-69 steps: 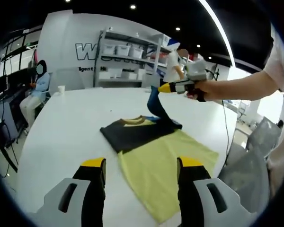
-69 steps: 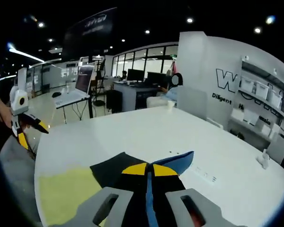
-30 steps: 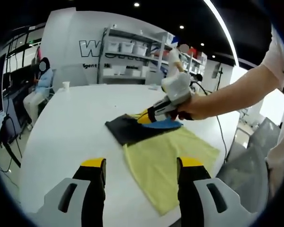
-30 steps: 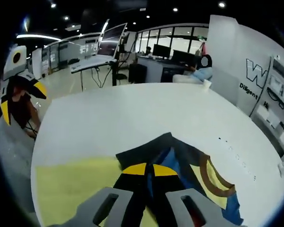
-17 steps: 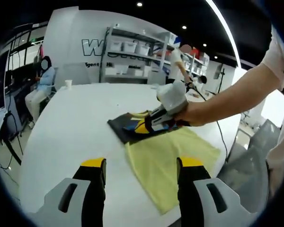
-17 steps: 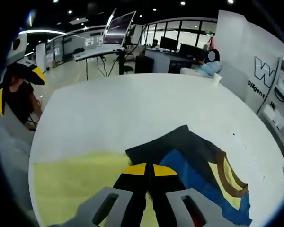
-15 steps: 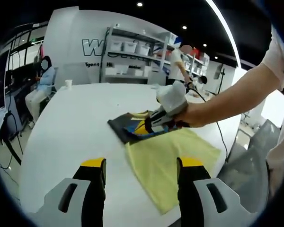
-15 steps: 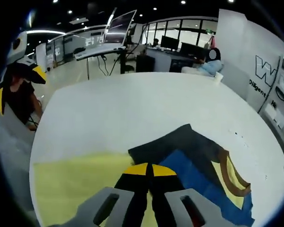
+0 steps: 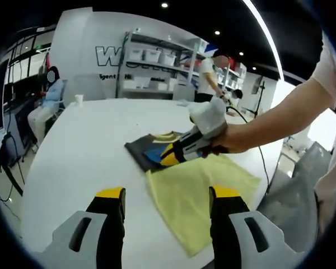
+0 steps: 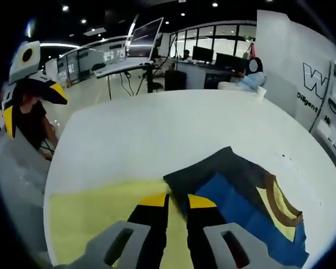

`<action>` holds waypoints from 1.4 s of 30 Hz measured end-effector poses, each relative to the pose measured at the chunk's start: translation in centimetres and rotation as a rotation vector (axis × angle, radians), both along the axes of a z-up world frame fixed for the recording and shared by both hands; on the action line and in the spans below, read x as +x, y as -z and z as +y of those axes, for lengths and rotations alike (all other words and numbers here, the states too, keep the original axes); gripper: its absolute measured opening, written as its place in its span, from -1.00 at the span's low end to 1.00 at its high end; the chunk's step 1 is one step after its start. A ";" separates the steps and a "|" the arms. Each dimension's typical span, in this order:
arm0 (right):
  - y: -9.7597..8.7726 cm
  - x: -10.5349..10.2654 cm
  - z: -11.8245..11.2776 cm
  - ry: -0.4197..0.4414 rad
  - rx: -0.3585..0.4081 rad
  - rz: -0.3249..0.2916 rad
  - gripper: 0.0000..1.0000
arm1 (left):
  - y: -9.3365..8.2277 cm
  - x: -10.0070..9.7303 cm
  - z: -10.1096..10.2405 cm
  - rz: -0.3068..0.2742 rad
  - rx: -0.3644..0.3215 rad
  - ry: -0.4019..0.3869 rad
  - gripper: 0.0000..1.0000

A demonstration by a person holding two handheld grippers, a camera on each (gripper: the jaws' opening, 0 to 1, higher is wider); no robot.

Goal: Fold the garment on the visible template until the final outline fits inside the template.

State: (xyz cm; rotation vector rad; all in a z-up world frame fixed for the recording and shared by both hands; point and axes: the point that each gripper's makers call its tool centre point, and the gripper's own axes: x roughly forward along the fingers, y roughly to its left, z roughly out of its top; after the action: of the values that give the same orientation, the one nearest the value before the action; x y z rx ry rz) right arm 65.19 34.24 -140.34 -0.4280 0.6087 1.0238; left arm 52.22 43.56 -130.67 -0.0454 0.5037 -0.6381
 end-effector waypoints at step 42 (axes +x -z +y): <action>-2.1 -10.4 -18.0 0.192 0.130 0.071 -0.68 | 5.9 -1.9 -5.5 0.216 0.013 0.216 0.10</action>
State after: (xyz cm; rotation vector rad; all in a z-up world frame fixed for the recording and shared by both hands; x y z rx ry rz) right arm 54.78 16.22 -138.29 -0.2150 0.6308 0.8915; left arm 50.27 38.01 -136.54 -0.0478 0.7280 -0.8464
